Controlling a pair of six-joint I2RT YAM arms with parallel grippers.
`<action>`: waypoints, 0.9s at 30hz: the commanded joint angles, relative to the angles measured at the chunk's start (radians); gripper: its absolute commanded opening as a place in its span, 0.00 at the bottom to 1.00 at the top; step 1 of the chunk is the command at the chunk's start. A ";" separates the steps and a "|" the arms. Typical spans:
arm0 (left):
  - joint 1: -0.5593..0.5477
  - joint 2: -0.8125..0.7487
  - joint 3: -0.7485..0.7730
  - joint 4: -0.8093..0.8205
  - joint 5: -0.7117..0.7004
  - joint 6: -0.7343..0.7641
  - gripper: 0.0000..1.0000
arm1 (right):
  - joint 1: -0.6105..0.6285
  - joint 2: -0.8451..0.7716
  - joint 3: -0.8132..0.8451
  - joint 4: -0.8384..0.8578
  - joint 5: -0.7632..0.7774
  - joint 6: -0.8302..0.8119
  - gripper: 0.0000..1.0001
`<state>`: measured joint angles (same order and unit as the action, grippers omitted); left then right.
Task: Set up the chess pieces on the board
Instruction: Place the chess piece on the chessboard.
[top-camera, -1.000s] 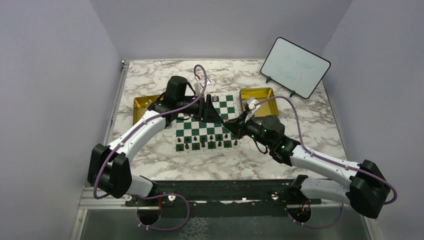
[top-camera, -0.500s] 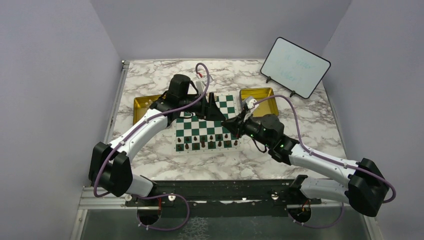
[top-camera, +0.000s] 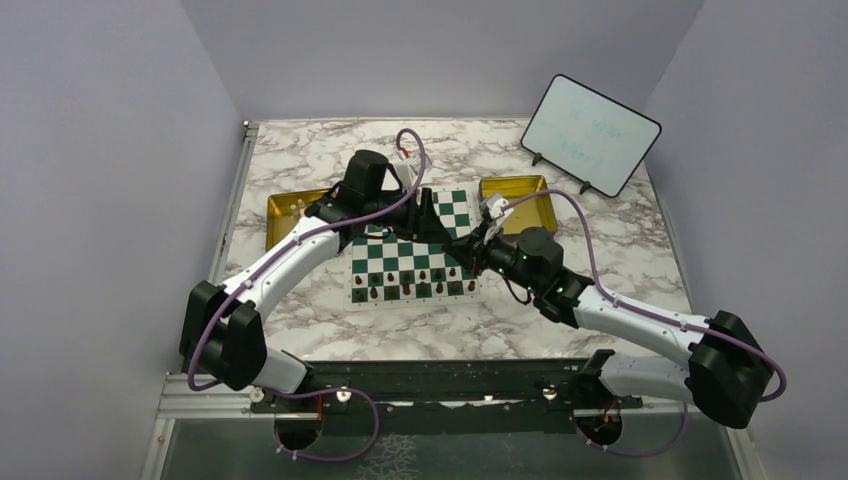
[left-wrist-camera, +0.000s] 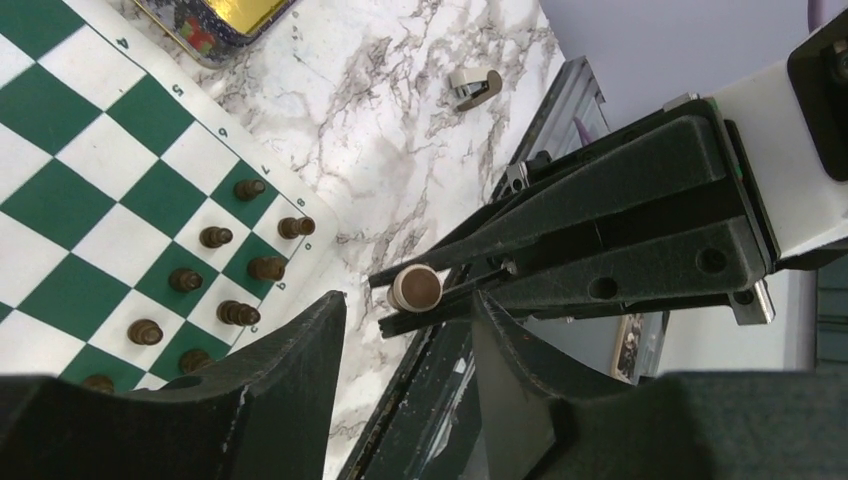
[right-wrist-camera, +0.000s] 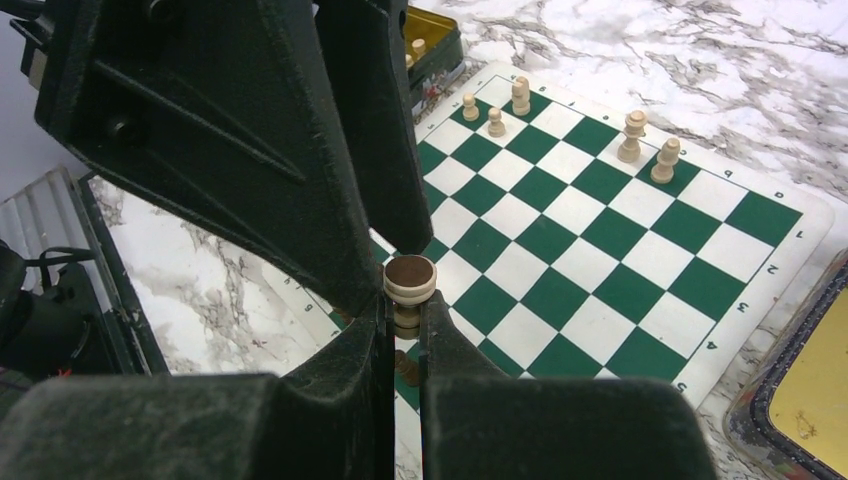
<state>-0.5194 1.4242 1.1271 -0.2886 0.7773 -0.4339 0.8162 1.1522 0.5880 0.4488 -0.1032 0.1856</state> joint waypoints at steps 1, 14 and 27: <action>-0.014 0.016 0.045 -0.024 -0.049 0.031 0.50 | 0.001 0.008 0.041 0.065 -0.035 -0.019 0.09; -0.024 0.031 0.065 -0.076 -0.103 -0.072 0.52 | 0.002 0.027 0.045 0.074 -0.031 -0.036 0.09; -0.051 0.059 0.102 -0.185 -0.171 -0.012 0.20 | 0.001 0.047 0.047 0.057 0.018 0.000 0.15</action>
<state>-0.5579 1.4647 1.1965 -0.4049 0.6495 -0.4839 0.8162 1.1984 0.5995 0.4625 -0.1207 0.1677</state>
